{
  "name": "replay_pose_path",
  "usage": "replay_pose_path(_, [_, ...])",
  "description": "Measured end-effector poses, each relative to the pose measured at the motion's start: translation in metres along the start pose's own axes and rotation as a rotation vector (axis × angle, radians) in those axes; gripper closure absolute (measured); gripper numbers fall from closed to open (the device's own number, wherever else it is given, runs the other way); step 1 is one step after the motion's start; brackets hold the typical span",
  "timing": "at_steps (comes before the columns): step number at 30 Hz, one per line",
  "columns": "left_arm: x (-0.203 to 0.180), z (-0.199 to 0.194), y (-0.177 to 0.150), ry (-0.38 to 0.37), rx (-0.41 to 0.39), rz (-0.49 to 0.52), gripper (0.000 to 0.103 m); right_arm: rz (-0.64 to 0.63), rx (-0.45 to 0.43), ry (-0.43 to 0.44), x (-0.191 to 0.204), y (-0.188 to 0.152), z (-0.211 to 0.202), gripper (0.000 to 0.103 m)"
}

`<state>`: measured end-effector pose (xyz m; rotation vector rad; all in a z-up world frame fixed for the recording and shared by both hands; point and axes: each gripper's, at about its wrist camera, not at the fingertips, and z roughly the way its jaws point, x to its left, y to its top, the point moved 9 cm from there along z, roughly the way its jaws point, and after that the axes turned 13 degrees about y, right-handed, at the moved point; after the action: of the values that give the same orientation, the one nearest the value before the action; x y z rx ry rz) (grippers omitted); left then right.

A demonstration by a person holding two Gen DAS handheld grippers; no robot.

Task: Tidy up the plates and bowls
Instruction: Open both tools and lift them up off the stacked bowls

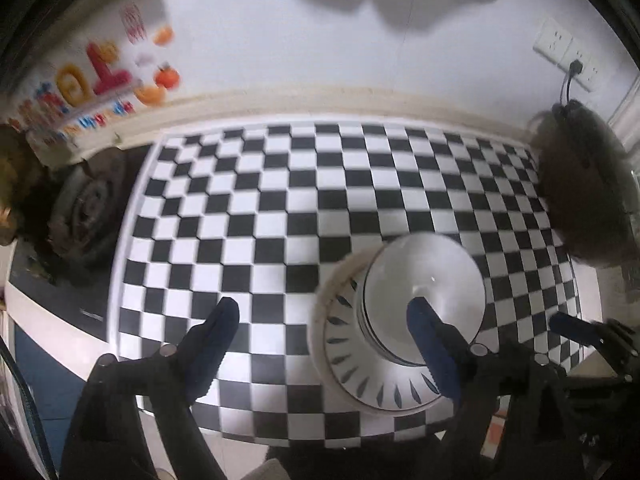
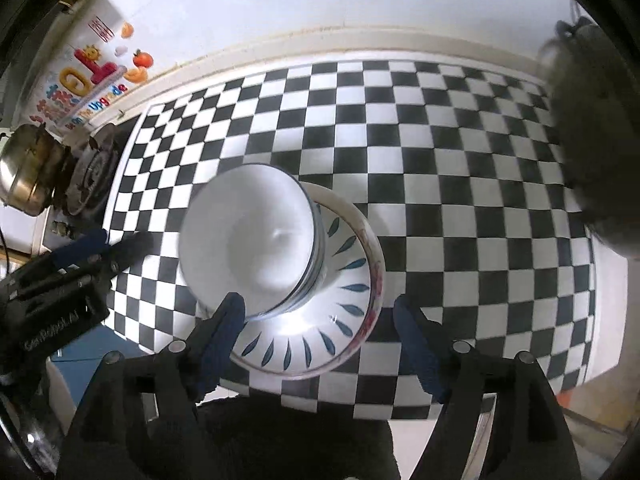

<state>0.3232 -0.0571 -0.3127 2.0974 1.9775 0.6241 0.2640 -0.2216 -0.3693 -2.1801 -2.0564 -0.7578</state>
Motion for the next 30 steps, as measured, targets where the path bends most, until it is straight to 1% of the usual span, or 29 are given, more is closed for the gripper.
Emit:
replay_pose_path(2, [0.005,-0.011,0.001,-0.017,-0.018,-0.01,0.014,-0.013,-0.036,-0.026,0.008,-0.005,-0.017,0.019])
replay_pose_path(3, [0.008,-0.017,0.001,-0.025,-0.027,-0.013,0.008,-0.012,-0.05,-0.032,0.012,-0.007,-0.022,0.019])
replay_pose_path(4, [0.011,-0.021,0.0,-0.027,-0.032,-0.015,0.006,-0.014,-0.068,-0.037,0.016,-0.01,-0.031,0.019])
replay_pose_path(7, [0.019,-0.042,-0.003,-0.022,-0.07,-0.013,0.006,-0.003,-0.104,-0.036,0.029,-0.016,-0.049,0.018])
replay_pose_path(10, [0.027,-0.062,-0.009,0.003,-0.105,-0.014,0.006,-0.002,-0.158,-0.051,0.039,-0.02,-0.072,0.017])
replay_pose_path(15, [0.026,-0.089,-0.021,-0.007,-0.123,-0.012,0.006,-0.012,-0.24,-0.044,0.054,-0.028,-0.116,0.016])
replay_pose_path(20, [0.022,-0.125,-0.031,0.003,-0.171,-0.02,0.006,-0.061,-0.323,-0.065,0.068,-0.035,-0.159,0.016])
replay_pose_path(23, [0.022,-0.148,-0.038,0.013,-0.196,-0.042,0.006,-0.089,-0.357,-0.053,0.077,-0.046,-0.184,0.016])
replay_pose_path(27, [0.026,-0.179,-0.05,0.028,-0.242,-0.066,0.006,-0.127,-0.403,-0.075,0.084,-0.067,-0.218,0.016])
replay_pose_path(30, [0.031,-0.204,-0.062,0.05,-0.273,-0.078,0.006,-0.14,-0.43,-0.076,0.086,-0.081,-0.237,0.016])
